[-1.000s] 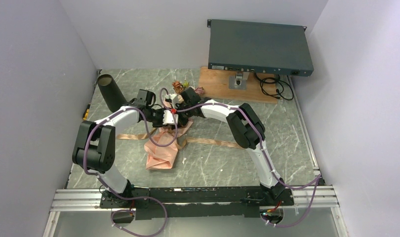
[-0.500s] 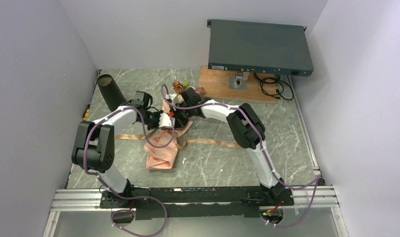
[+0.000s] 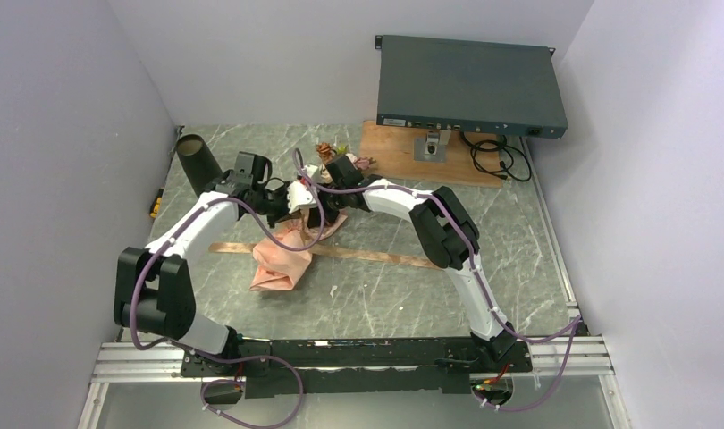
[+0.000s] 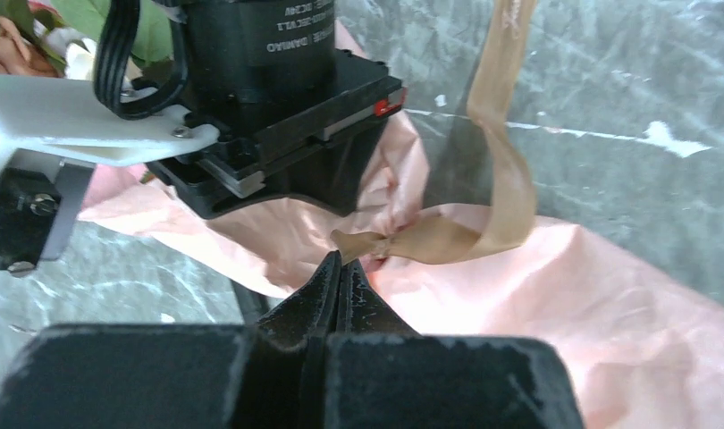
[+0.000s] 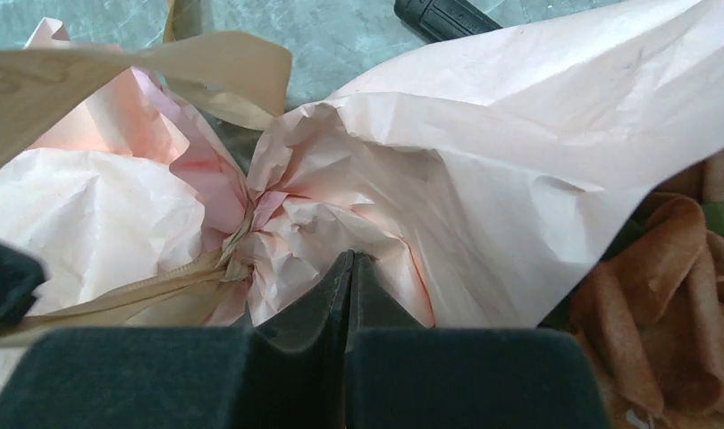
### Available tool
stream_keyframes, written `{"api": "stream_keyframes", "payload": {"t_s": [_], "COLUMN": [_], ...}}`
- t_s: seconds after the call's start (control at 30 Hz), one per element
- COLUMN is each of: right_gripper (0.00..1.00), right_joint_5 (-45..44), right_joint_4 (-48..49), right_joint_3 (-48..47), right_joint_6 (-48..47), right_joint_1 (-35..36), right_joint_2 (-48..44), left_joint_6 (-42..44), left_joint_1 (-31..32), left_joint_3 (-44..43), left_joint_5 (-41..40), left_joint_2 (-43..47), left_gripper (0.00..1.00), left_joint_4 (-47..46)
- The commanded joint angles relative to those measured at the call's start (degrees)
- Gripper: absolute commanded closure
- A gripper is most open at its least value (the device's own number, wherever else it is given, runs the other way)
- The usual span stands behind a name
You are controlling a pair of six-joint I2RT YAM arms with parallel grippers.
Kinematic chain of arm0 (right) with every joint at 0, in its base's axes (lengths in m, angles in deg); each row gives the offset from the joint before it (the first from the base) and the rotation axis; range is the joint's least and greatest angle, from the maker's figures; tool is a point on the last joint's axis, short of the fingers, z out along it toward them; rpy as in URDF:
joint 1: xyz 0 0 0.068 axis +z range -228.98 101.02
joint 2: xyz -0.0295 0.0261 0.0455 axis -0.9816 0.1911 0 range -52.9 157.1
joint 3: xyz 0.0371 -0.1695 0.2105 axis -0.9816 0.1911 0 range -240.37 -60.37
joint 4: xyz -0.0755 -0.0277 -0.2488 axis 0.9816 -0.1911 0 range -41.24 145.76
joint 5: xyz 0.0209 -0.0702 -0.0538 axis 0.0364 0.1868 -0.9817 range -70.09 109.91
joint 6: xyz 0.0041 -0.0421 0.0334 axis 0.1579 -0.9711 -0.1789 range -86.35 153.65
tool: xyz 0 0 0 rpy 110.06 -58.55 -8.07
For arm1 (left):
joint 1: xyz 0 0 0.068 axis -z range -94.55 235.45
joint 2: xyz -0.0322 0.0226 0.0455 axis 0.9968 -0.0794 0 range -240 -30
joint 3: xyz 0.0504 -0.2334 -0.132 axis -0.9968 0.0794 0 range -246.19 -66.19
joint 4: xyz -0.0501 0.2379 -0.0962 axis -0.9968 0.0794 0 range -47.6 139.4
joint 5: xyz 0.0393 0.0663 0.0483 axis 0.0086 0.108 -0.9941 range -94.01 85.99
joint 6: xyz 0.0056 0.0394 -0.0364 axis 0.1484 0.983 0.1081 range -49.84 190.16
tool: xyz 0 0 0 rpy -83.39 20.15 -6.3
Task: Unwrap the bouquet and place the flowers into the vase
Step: Untie the ribbon from the wrapping paper.
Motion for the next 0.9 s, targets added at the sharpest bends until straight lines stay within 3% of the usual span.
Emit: {"api": "stream_keyframes", "payload": {"t_s": [0.0, 0.23, 0.37, 0.57, 0.77, 0.87], "right_gripper": [1.00, 1.00, 1.00, 1.00, 1.00, 1.00], "right_joint_5": [-8.88, -8.86, -9.25, -9.77, -9.65, -9.25], "right_joint_4": [-10.53, -10.91, -10.80, -10.79, -10.50, -10.43], "right_joint_3": [2.08, 2.51, 2.66, 2.47, 3.12, 3.18], "right_joint_6": [-3.09, -3.30, -2.95, -2.46, -2.22, -2.39], "right_joint_1": [-0.04, -0.05, -0.04, -0.04, -0.04, -0.04], "right_joint_2": [6.48, 6.52, 6.68, 6.87, 6.72, 6.61], "left_joint_6": [-9.30, -4.60, -1.43, -2.94, -5.84, -7.56], "left_joint_1": [2.16, 3.32, 10.16, 19.31, 21.09, 20.73], "left_joint_3": [-3.85, 0.43, 4.01, 12.58, 14.47, 12.41], "left_joint_5": [6.17, 7.94, 8.31, 2.61, 1.84, 4.87], "left_joint_2": [8.44, 12.25, 15.46, 15.35, 13.56, 14.66], "left_gripper": [1.00, 1.00, 1.00, 1.00, 0.99, 0.81], "left_joint_4": [-4.95, 3.47, 8.39, 6.24, 5.51, 9.78]}}
